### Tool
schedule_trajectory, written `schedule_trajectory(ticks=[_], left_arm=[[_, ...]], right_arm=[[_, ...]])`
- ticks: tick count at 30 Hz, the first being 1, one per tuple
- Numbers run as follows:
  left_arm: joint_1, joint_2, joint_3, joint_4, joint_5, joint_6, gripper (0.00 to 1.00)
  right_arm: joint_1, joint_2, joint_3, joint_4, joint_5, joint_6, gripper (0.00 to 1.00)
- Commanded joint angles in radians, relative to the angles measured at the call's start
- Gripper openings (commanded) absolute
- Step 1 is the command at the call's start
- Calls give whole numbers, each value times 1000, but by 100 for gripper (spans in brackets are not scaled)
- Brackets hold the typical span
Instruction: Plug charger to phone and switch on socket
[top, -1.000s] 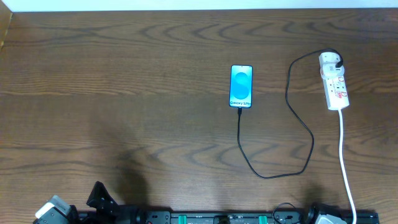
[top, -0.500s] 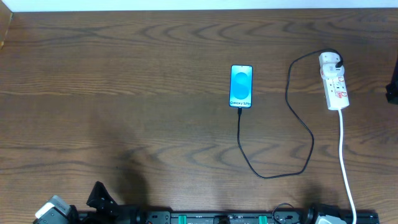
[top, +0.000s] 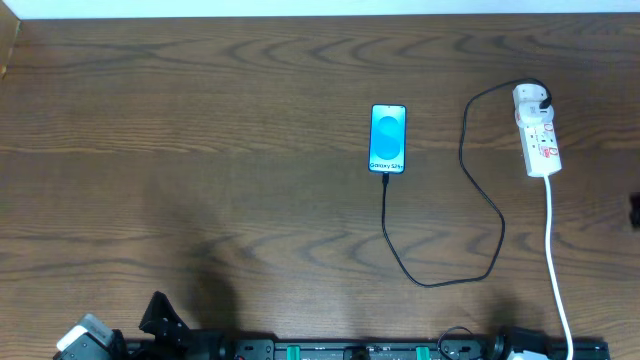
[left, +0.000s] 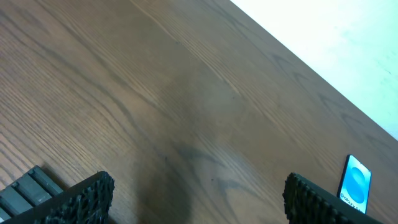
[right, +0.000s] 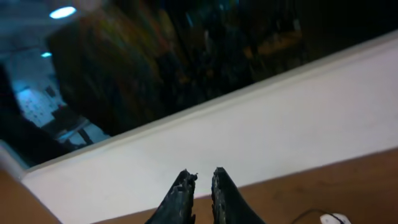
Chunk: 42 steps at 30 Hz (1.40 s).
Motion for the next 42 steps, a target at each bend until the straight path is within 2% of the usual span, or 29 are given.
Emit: schedule_trajectory(ticks=[1,23,35,42], left_arm=[[5,-9,1,0,-10,-8,88],[5,-9,1,0,-9,-8,87],[5,-9,1,0,-9,-8,87],[5,-9,1,0,-9,-8,87]], right_arm=[[8,-43,1,-1,-19,-17,10],[4,-227,1,23,-27,-4,17],[-3,-513,1,40,-23,-3,18],[-31,-714,1,40,150,-59,21]])
